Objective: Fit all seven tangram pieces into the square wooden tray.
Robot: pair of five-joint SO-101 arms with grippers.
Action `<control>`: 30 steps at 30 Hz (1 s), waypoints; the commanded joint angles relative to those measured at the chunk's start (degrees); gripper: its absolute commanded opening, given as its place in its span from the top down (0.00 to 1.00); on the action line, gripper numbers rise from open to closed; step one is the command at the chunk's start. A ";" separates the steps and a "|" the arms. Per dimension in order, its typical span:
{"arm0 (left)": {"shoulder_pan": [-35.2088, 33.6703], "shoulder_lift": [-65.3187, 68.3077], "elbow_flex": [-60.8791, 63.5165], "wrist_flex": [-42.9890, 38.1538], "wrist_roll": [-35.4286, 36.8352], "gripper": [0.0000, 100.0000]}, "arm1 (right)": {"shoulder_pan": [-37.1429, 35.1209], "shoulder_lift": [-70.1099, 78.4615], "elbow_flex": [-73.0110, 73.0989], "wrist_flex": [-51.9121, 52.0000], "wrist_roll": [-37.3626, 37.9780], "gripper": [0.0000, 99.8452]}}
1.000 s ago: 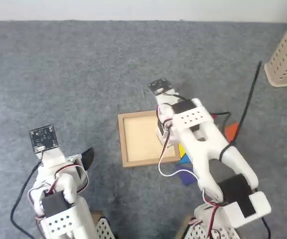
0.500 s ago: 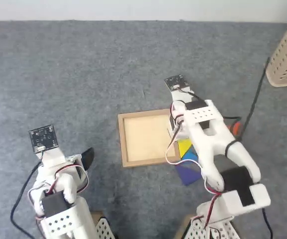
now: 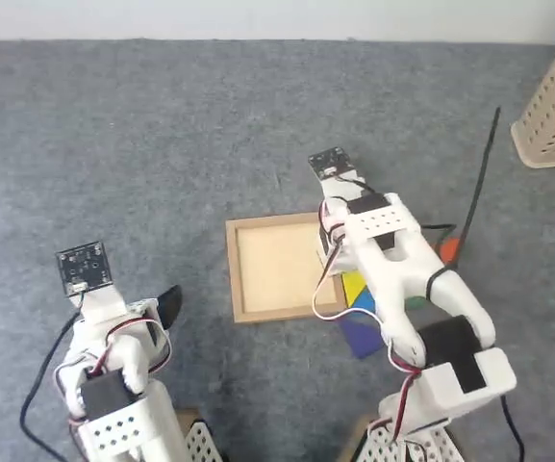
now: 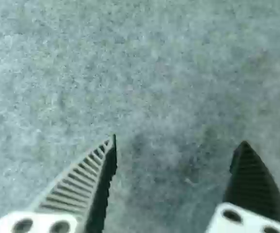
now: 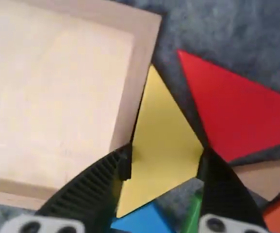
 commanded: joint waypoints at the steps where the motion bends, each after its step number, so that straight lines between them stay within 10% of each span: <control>1: 0.09 -0.70 -0.75 -0.09 -0.09 0.65 | -2.24 1.89 0.26 1.01 0.18 0.70; 30: 0.09 -0.70 -0.75 -0.09 -0.09 0.65 | 7.69 1.89 2.55 3.56 -0.70 0.70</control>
